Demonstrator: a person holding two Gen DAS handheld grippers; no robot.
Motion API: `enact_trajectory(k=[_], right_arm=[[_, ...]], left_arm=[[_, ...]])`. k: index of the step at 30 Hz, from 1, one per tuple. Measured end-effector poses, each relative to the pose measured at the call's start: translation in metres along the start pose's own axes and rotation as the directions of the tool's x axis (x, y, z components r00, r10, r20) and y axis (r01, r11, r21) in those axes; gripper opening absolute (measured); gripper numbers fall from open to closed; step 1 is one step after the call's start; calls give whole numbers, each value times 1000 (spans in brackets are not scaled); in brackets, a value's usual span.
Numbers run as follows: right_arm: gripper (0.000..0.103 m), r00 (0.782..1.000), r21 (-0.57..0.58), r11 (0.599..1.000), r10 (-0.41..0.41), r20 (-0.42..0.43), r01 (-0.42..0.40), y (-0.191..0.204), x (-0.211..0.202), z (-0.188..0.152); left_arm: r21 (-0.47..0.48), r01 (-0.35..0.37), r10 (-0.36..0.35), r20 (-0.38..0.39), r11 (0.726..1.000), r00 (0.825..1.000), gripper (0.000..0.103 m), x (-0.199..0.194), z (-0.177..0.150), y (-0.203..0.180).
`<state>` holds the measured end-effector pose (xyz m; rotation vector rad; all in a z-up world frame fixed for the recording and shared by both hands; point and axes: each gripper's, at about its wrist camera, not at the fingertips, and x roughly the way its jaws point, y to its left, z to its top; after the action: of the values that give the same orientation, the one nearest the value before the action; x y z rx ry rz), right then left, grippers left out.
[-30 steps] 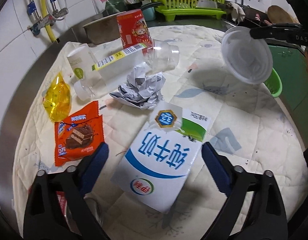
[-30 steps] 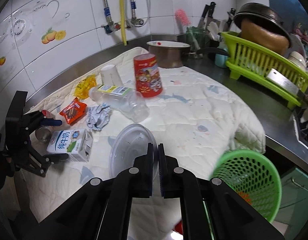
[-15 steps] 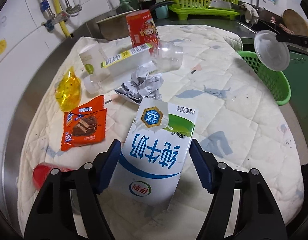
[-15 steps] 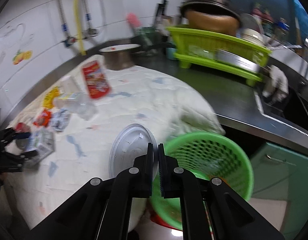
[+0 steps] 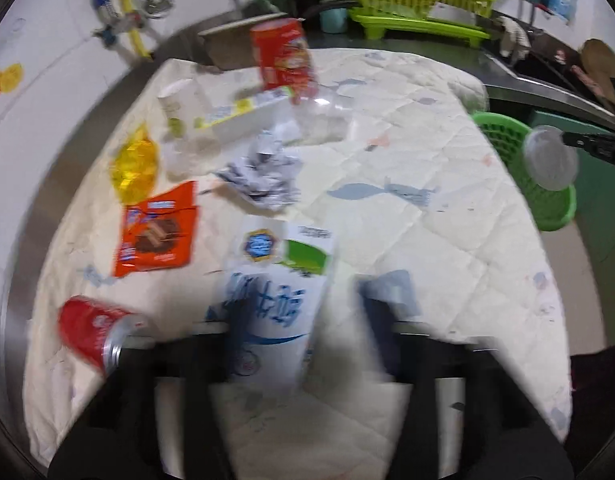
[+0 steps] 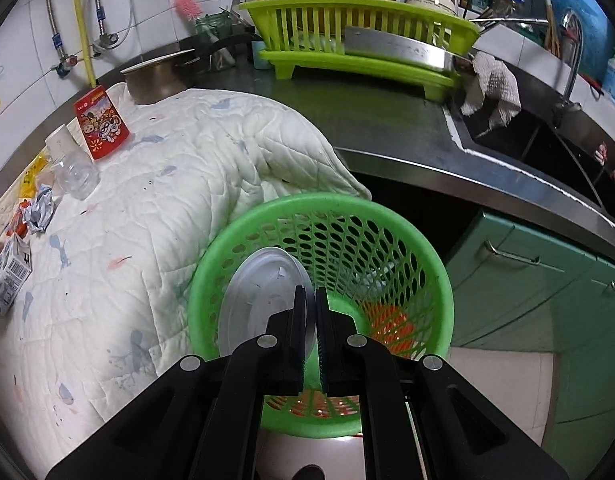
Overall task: Collect trash
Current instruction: 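Carry the lid into the green basket and open the right tool while the left tool grasps the milk carton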
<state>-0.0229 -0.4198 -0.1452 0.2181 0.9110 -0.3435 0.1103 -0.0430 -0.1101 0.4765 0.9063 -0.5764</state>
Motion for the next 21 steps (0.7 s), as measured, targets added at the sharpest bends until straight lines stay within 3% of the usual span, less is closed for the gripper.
enact_trajectory(k=[4,12,21], right_arm=[[5,1000,0,1000,-2,-1,2,1,0,-1],[6,999,-19,999,-30,-31,29,6,7,-4],[7,996,-25,998,-53,-73,51,6,21,-14]], left_arm=[[8,13,-13,12,1000,1000,74,-3,-2,4],[-23,10,-11,-28,1000,1000,74,25,-9,31],[-73,68,-68,9,995,998,74,25,-8,49]])
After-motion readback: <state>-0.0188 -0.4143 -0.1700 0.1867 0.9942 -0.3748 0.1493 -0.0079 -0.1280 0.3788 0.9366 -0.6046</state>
